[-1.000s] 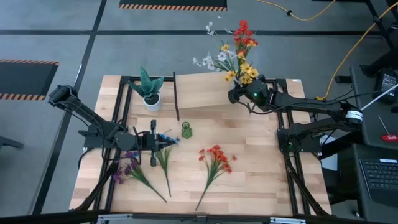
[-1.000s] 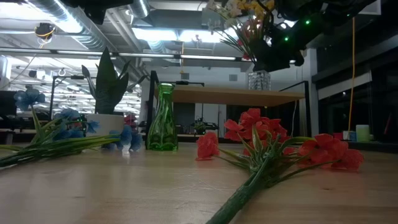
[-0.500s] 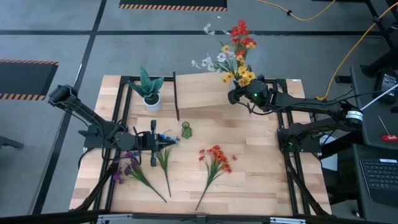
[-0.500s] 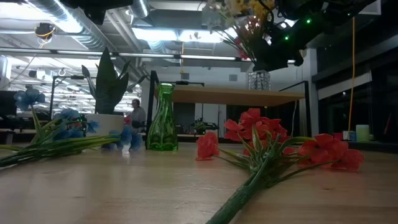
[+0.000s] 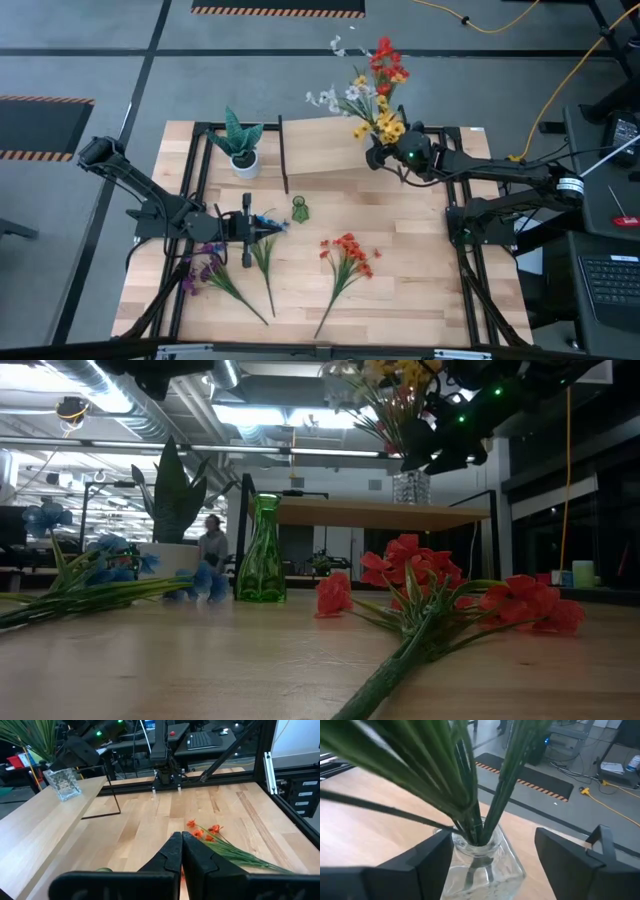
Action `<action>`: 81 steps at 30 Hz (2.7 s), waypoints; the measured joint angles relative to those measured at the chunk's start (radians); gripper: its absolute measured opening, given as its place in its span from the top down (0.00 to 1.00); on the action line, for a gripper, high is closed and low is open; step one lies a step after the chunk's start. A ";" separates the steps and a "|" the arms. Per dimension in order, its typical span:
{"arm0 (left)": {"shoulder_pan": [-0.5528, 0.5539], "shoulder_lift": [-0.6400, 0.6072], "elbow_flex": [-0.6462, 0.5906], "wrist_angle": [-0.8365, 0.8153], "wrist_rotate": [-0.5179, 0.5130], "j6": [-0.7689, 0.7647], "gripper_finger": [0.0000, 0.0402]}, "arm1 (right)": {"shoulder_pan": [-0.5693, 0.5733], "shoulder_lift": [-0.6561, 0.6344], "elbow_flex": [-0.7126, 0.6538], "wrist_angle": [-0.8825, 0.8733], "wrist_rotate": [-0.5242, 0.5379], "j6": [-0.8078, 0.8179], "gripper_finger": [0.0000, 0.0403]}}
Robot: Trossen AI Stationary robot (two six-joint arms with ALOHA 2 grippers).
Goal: Pick and place flowers into a vace then onto a shelf
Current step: Put the transparent vase on the shelf, then put the blue flowers into the green transparent vase
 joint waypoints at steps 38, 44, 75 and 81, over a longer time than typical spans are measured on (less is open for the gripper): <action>0.000 0.000 0.000 -0.002 0.000 -0.002 0.99 | 0.013 -0.072 -0.002 -0.038 -0.101 -0.041 0.30; 0.000 0.000 0.000 -0.005 0.000 -0.001 1.00 | 0.013 -0.127 -0.002 -0.037 -0.135 -0.058 0.30; 0.000 0.000 0.000 -0.009 -0.002 0.000 0.99 | 0.145 -0.382 0.000 -0.271 -0.277 -0.105 0.30; 0.000 0.000 0.000 -0.009 -0.002 0.000 0.98 | 0.246 -0.404 0.000 -0.372 -0.249 -0.066 0.33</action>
